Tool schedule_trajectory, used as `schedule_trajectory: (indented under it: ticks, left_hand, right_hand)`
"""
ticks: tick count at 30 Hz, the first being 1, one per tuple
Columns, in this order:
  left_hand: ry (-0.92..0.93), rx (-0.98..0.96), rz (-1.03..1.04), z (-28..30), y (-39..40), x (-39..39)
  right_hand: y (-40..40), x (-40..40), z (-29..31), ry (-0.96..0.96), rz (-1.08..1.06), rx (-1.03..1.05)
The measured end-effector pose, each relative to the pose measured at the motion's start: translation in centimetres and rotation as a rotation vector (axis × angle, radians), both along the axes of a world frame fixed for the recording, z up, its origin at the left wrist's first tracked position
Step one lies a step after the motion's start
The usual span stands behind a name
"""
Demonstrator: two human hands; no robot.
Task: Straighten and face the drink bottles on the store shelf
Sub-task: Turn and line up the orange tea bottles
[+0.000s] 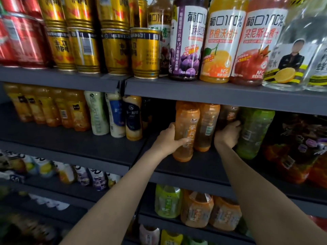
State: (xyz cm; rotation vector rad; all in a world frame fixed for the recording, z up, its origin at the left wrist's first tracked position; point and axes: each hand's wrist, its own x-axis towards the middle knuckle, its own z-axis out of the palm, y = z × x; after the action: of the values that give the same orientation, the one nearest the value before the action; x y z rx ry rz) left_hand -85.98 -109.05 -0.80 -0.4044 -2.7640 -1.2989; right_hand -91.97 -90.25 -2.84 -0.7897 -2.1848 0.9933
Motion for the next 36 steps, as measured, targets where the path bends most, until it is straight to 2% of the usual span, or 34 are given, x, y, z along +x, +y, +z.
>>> schedule_trajectory:
  ticks: [8, 15, 23, 30, 33, 36]
  left_hand:
    - [-0.005, 0.028, -0.021, 0.0, -0.1, 0.1]
    - [0.017, 0.001, -0.011, -0.5, -0.1, 0.0]
    - [0.111, 0.09, 0.085, -2.8, -0.2, 2.1]
    - [0.378, 0.166, 0.128, -4.2, -1.0, 6.6]
    - [0.288, 0.197, -0.01, -4.2, -1.0, 7.8]
    - [-0.056, 0.265, -0.169, -4.6, -0.6, 8.8]
  right_hand:
    - [-1.2, 2.1, -0.5, 0.039, 0.004, 0.088]
    - [0.1, 7.7, -0.3, 0.019, 0.019, 0.048]
    - [0.7, 13.1, -0.6, 0.056, 0.079, 0.0]
    - [0.6, 11.9, 1.1, 0.104, 0.199, -0.079]
    - [0.4, 13.2, 1.3, 0.062, 0.244, -0.059]
    - [0.0, 15.4, 1.4, 0.047, 0.401, -0.113]
